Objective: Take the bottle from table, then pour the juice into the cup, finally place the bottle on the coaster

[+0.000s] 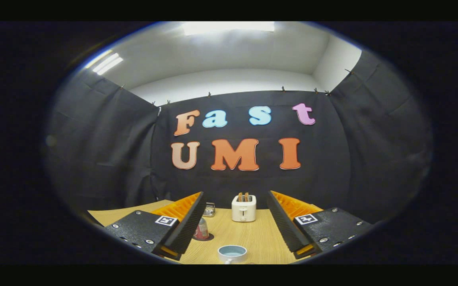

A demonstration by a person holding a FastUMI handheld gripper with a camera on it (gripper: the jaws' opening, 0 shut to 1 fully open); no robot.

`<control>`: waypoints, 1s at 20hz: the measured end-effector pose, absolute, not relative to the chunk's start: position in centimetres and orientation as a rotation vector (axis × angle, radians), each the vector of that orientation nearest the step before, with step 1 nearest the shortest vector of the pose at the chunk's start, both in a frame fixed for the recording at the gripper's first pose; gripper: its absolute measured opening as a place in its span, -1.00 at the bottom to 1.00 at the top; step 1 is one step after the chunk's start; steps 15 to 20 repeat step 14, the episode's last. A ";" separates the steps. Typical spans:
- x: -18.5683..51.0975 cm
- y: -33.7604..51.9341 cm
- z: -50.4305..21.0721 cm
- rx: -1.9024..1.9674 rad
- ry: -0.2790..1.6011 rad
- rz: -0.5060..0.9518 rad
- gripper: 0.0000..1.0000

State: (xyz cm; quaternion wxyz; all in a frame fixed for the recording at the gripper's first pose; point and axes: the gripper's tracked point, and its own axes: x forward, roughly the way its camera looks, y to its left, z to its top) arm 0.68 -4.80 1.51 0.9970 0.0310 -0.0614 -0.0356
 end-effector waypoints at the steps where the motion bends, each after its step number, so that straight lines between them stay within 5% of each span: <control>1: 0.3 -5.4 1.7 0.063 -0.127 -0.078 0.83; 20: -2.0 -8.9 3.1 0.081 -0.134 -0.088 0.85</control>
